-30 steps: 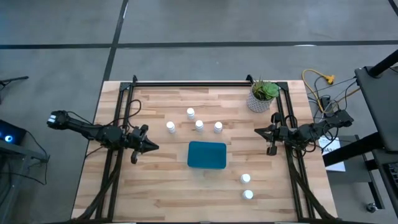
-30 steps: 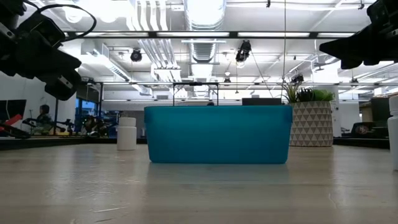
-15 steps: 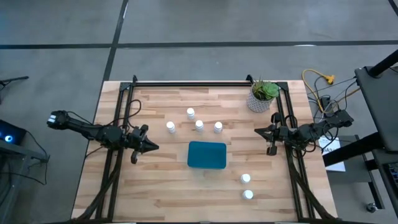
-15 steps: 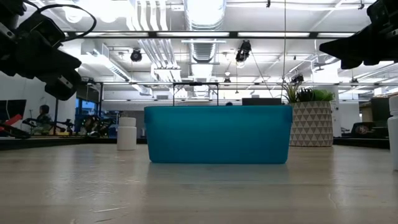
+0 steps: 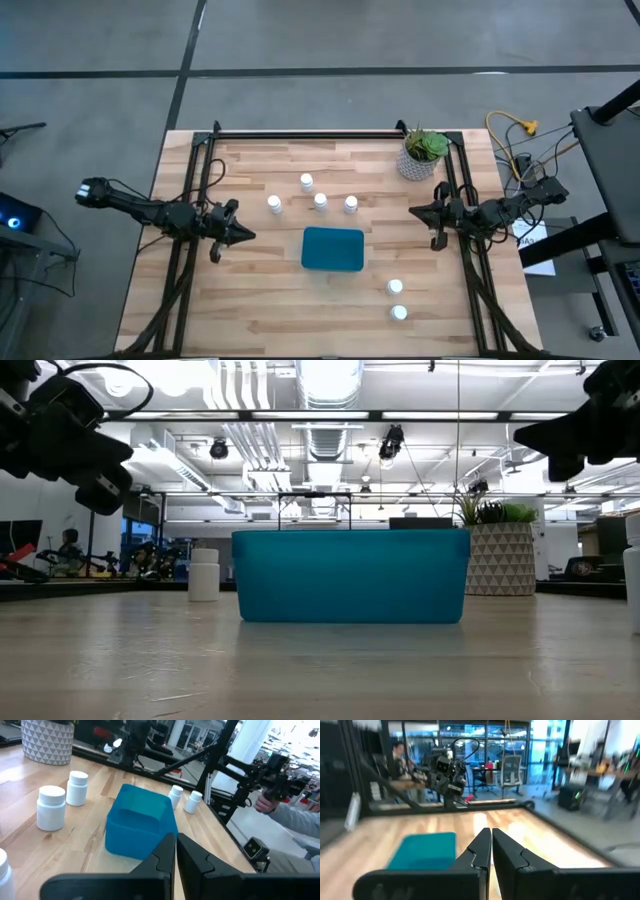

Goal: Pick and place pill bottles into a basket
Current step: Put the white pill bottle into the blue bin

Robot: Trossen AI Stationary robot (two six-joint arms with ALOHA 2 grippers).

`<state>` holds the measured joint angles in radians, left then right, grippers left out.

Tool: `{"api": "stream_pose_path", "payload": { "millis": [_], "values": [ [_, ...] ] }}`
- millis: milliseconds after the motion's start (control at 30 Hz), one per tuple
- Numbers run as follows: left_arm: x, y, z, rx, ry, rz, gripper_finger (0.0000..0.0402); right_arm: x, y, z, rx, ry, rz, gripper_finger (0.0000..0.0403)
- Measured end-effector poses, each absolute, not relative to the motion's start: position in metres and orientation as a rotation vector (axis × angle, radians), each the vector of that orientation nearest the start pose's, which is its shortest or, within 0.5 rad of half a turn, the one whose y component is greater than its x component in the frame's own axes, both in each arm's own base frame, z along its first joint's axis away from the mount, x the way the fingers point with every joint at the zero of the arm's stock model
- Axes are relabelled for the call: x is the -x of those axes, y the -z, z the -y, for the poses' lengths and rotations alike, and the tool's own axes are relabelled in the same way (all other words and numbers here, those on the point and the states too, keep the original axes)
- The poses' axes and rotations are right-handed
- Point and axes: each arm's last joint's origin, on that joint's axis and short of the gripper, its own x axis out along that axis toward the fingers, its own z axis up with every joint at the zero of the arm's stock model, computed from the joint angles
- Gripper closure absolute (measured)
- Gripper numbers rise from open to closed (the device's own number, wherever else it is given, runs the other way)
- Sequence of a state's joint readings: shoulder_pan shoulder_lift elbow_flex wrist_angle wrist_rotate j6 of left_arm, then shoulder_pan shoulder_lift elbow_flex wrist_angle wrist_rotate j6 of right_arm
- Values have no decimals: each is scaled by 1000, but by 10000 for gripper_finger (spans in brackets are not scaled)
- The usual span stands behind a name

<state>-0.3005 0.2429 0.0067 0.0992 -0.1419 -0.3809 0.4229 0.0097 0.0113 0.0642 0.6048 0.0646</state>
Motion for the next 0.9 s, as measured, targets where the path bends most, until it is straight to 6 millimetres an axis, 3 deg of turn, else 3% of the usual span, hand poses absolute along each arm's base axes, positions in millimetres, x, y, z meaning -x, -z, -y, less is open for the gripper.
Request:
{"api": "stream_pose_path", "payload": {
  "millis": [133,567,900],
  "values": [
    [-108,-160,28,360,110,-106,402,-91,-173,-23,-214,176,78,394],
    [-109,-164,20,331,-166,-11,402,-91,-174,-22,-225,219,94,394],
    [-108,-165,18,308,-237,5,402,-90,-178,-21,-239,222,127,394]
  ]
}}
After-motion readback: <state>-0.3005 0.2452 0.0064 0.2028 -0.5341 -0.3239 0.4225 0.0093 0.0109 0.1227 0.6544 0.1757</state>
